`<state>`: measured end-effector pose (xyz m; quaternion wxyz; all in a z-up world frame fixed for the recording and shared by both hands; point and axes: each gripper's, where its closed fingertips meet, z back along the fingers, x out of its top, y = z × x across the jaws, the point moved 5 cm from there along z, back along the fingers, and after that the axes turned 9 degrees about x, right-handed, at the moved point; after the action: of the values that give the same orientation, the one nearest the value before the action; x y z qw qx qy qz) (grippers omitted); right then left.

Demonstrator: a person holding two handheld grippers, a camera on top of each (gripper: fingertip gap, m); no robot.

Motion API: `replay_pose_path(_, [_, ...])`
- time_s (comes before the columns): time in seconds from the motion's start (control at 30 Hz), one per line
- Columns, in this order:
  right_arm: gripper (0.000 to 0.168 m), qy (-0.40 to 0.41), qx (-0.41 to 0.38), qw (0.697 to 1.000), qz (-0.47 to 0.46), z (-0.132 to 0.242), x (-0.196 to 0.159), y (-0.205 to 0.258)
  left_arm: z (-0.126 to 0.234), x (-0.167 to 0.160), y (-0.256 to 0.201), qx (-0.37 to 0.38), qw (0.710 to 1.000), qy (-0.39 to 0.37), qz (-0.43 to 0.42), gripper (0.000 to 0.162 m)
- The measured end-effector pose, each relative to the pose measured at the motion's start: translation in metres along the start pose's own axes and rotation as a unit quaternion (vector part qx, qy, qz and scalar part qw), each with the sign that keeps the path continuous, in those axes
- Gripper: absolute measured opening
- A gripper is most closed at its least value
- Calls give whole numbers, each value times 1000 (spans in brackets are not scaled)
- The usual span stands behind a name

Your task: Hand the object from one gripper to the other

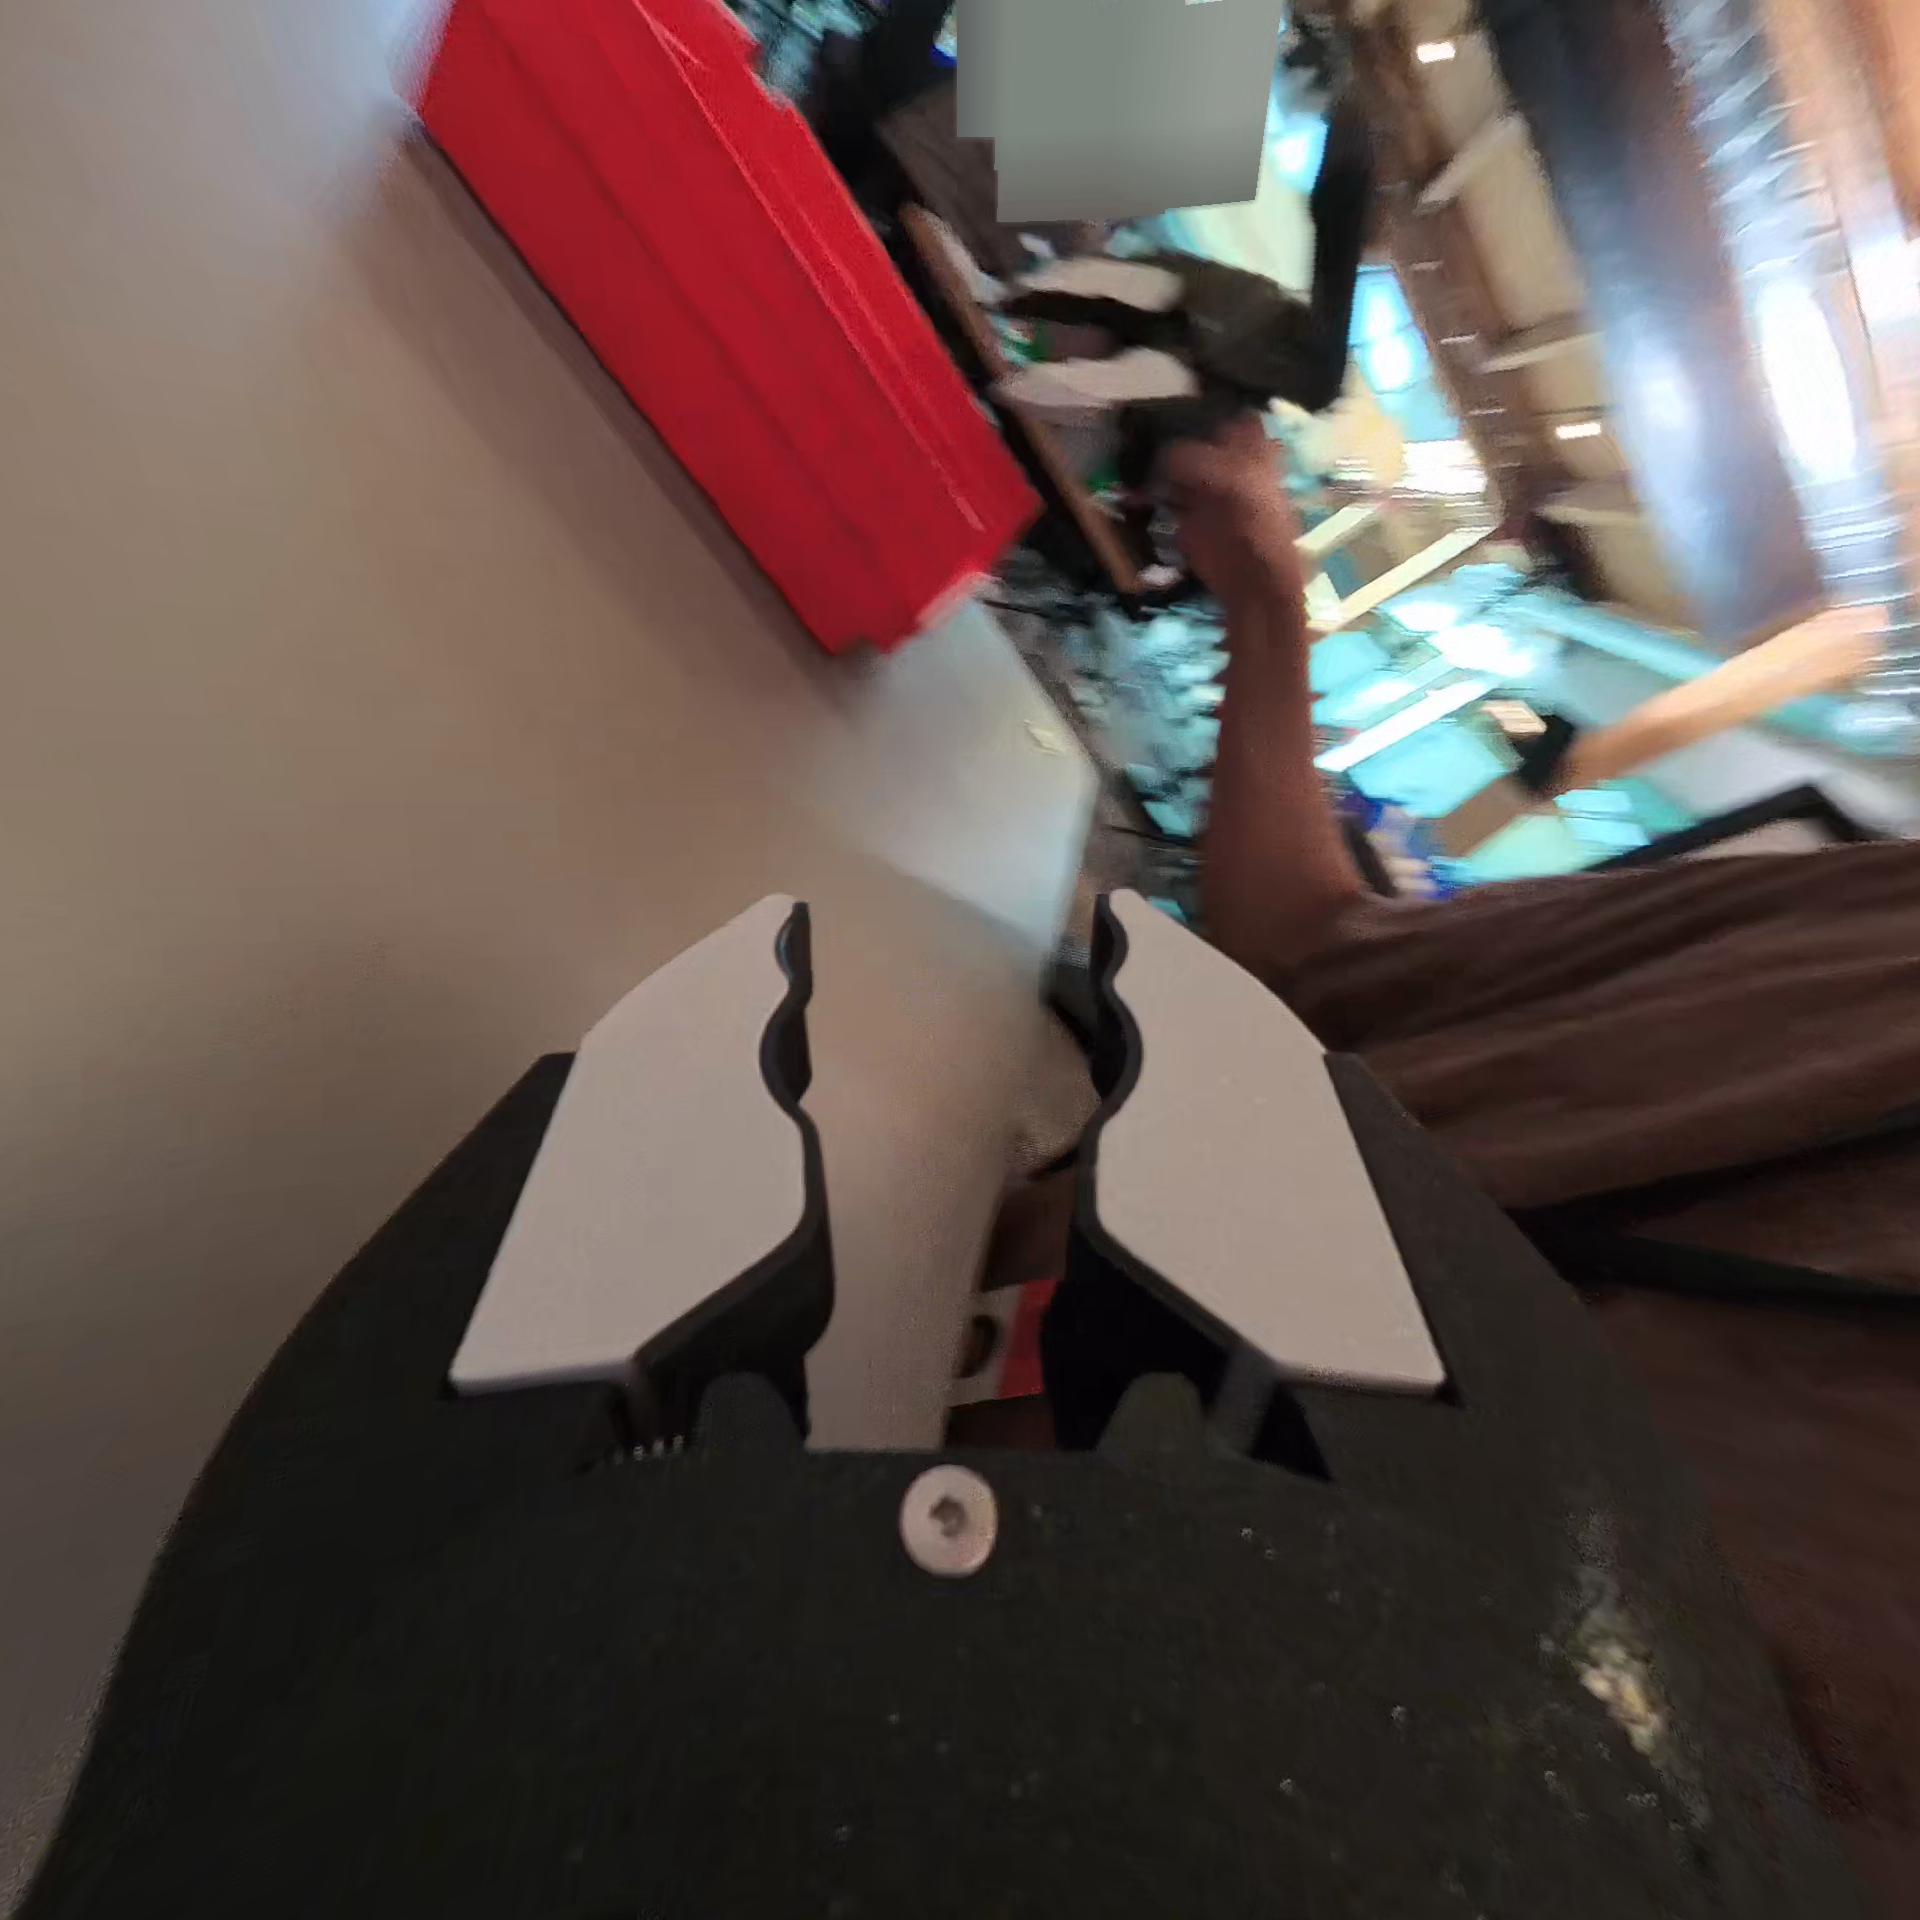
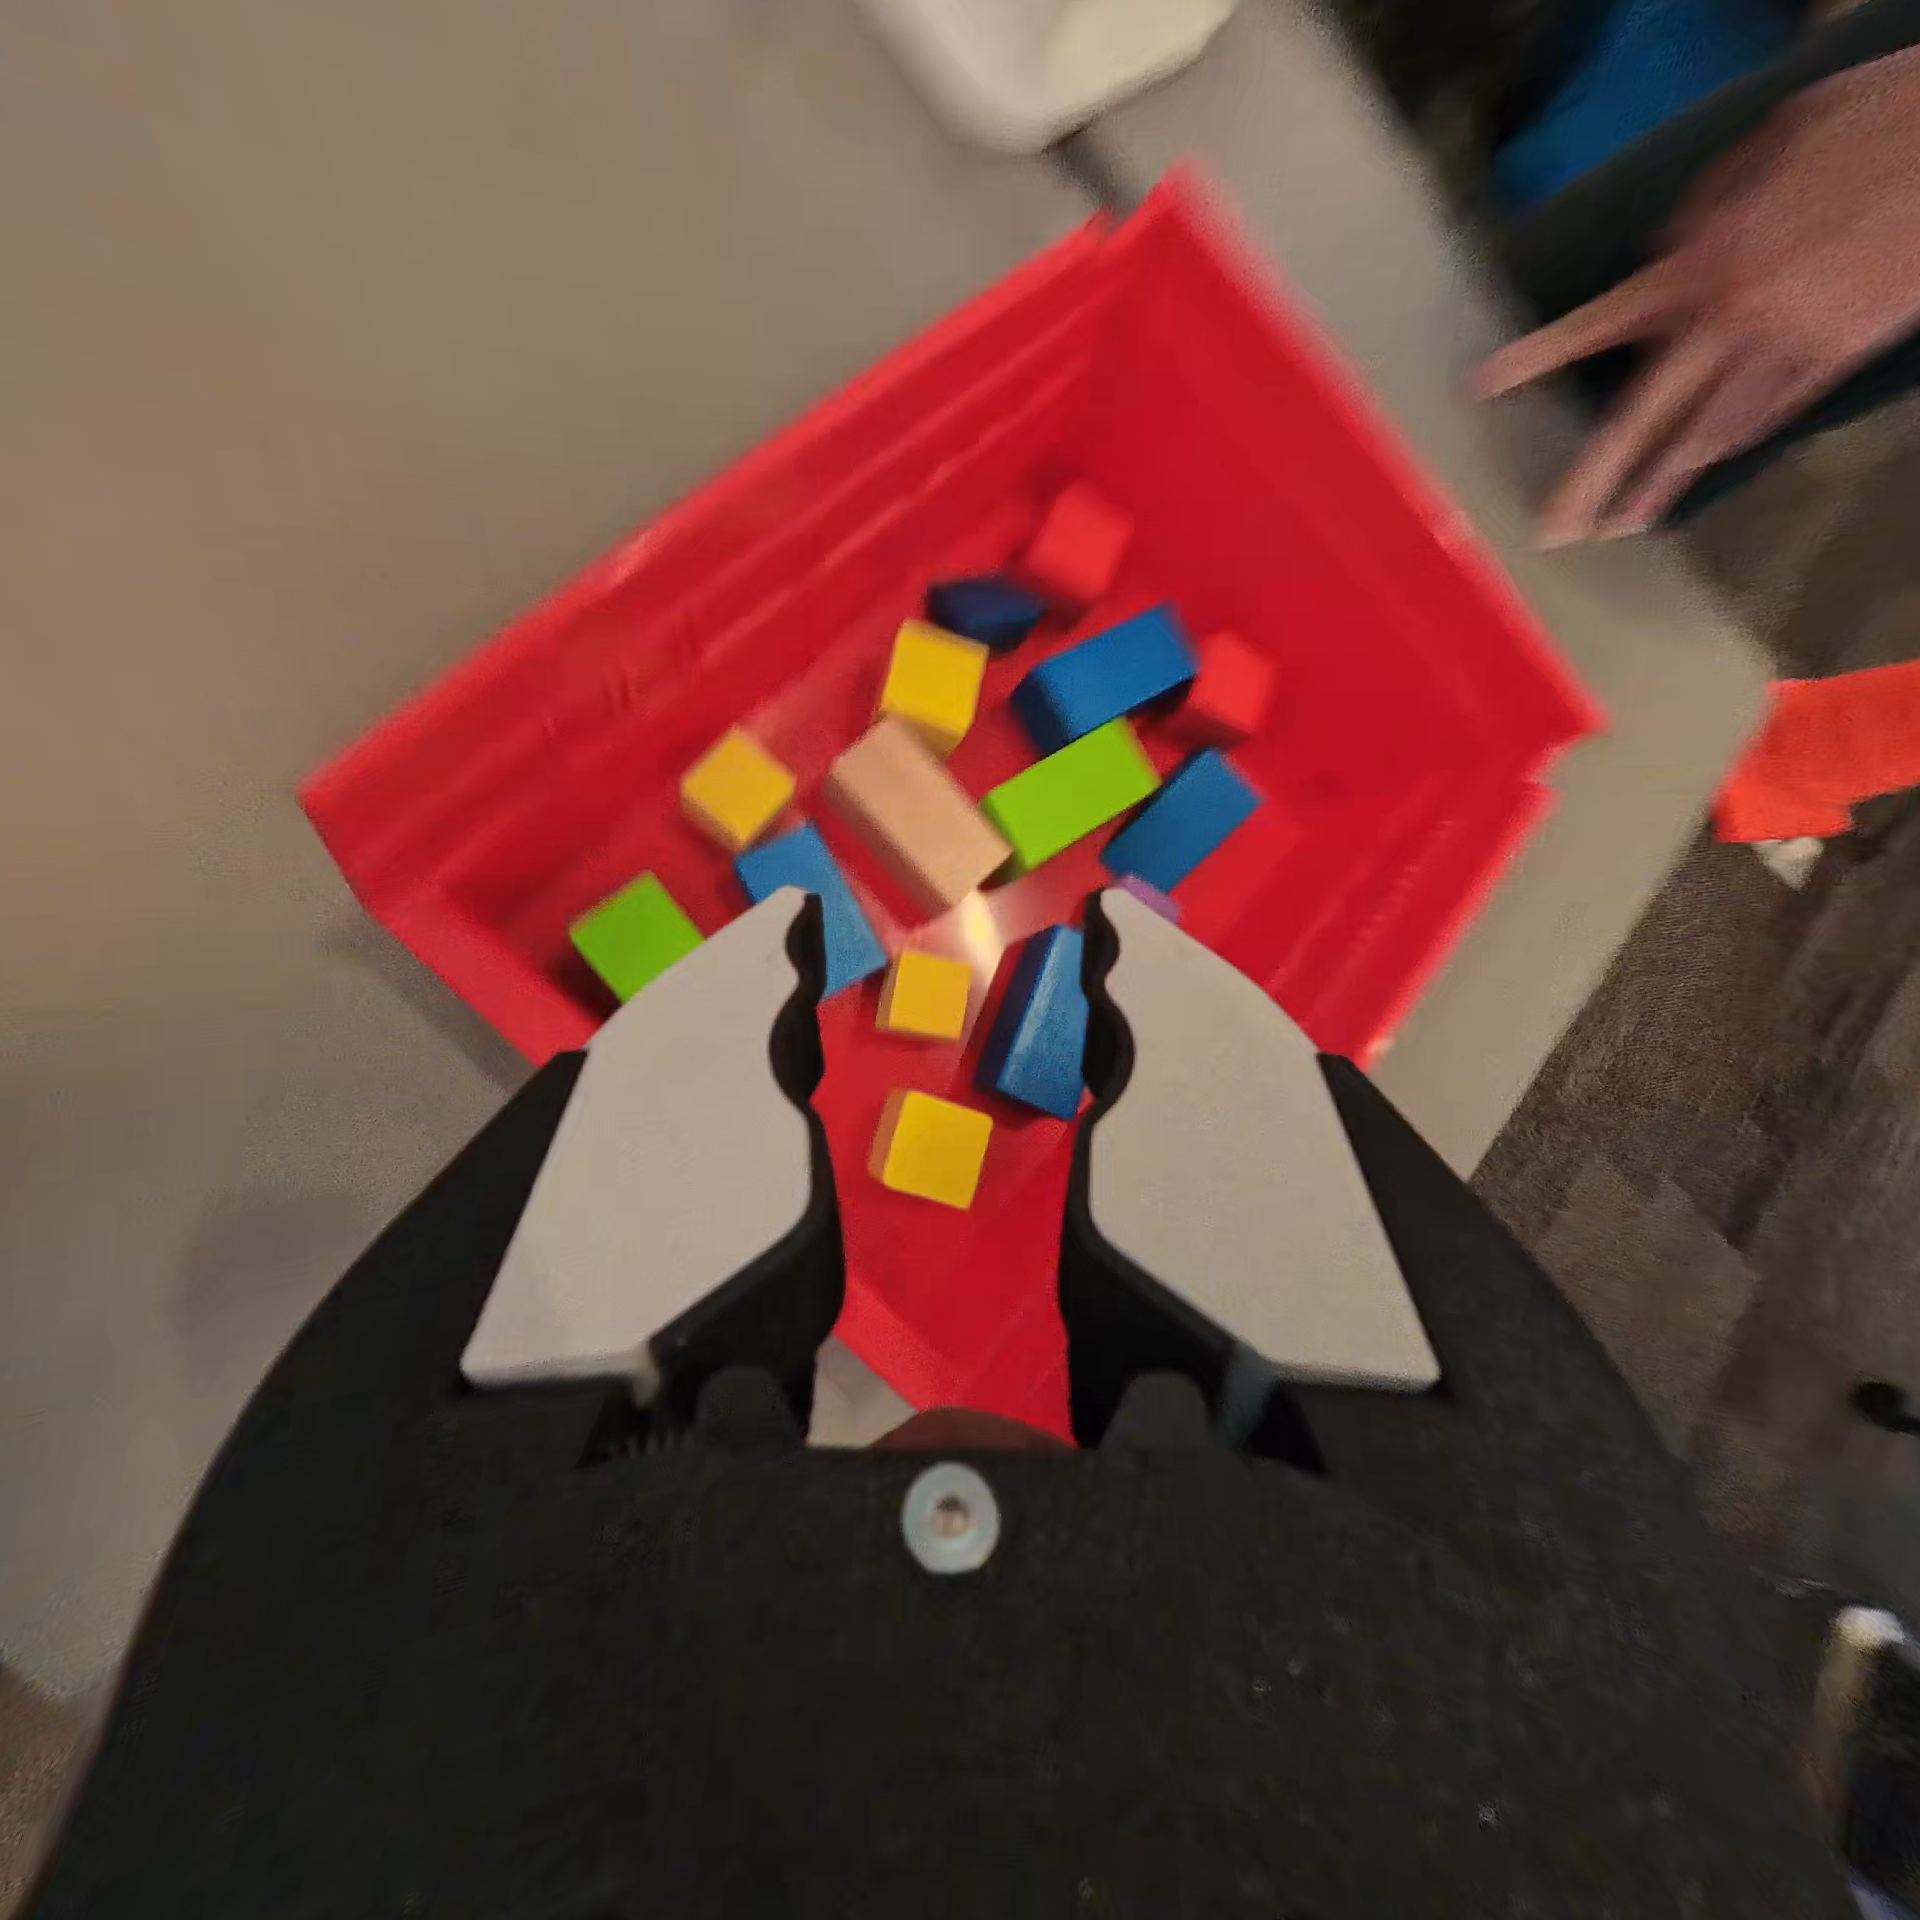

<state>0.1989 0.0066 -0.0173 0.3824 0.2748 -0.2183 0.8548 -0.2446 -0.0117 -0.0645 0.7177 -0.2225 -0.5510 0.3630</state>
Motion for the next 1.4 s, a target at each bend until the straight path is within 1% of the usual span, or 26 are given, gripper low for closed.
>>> replay_pose_path(0.03, [47, -67, -33, 997, -34, 19, 2, 4, 15, 6, 2, 61, 997, -20, -43, 53])
replay_pose_path(0.07, [48, -137, -52, 987, -65, 33, 1, 11, 31, 13, 5, 139, 985, -42, -95, 54])
replay_pose_path(0.1, [54, -203, -60, 973, -88, 41, -2, 23, 49, 18, 9, 225, 960, -64, -154, 54])
replay_pose_path(0.13, [61, -258, -78, 955, -120, 45, -8, 35, 67, 23, 11, 305, 925, -90, -206, 57])
replay_pose_path(0.17, [63, -295, -91, 939, -152, 42, -17, 46, 84, 27, 11, 369, 889, -120, -245, 65])
replay_pose_path(0.2, [63, -310, -101, 928, -182, 33, -28, 57, 99, 28, 11, 417, 856, -151, -266, 71])
replay_pose_path(0.23, [63, -309, -110, 920, -215, 20, -41, 66, 112, 27, 13, 455, 831, -180, -267, 70])
replay_pose_path(0.27, [68, -304, -123, 912, -247, 7, -53, 74, 122, 23, 17, 476, 817, -196, -259, 67])
replay_pose_path(0.3, [75, -299, -134, 904, -273, -4, -63, 80, 128, 18, 23, 482, 818, -197, -243, 66])
replay_pose_path(0.33, [73, -299, -144, 897, -291, -11, -70, 86, 132, 12, 29, 483, 827, -187, -218, 67])
replay_pose_path(0.4, [71, -301, -193, 885, -298, -15, -83, 94, 139, 0, 43, 485, 842, -171, -165, 67])
replay_pose_path(0.47, [69, -276, -218, 891, -287, -13, -89, 98, 146, -10, 57, 488, 848, -162, -129, 67])
replay_pose_path(0.6, [63, -261, -246, 904, -234, -3, -88, 95, 158, -30, 82, 488, 852, -175, -78, 63])
replay_pose_path(0.7, [63, -237, -254, 913, -216, 1, -92, 92, 158, -45, 88, 442, 878, -182, -31, 60])
replay_pose_path(0.77, [62, -244, -248, 911, -221, 3, -93, 93, 160, -46, 88, 408, 893, -189, -8, 60])
replay_pose_path(0.8, [61, -249, -241, 910, -228, 4, -93, 94, 160, -47, 88, 395, 900, -186, -2, 60])
replay_pose_path(0.9, [61, -254, -229, 909, -239, 4, -97, 95, 165, -50, 89, 384, 904, -189, 15, 60])
replay_pose_path(1.1, [59, -257, -241, 900, -257, 11, -106, 87, 174, -50, 94, 411, 892, -189, 3, 59])
replay_pose_path(1.27, [59, -265, -228, 896, -274, 8, -109, 80, 169, -49, 96, 413, 893, -178, -1, 59])
replay_pose_path(1.4, [58, -261, -222, 902, -264, 4, -105, 77, 164, -46, 97, 425, 889, -170, -21, 58])
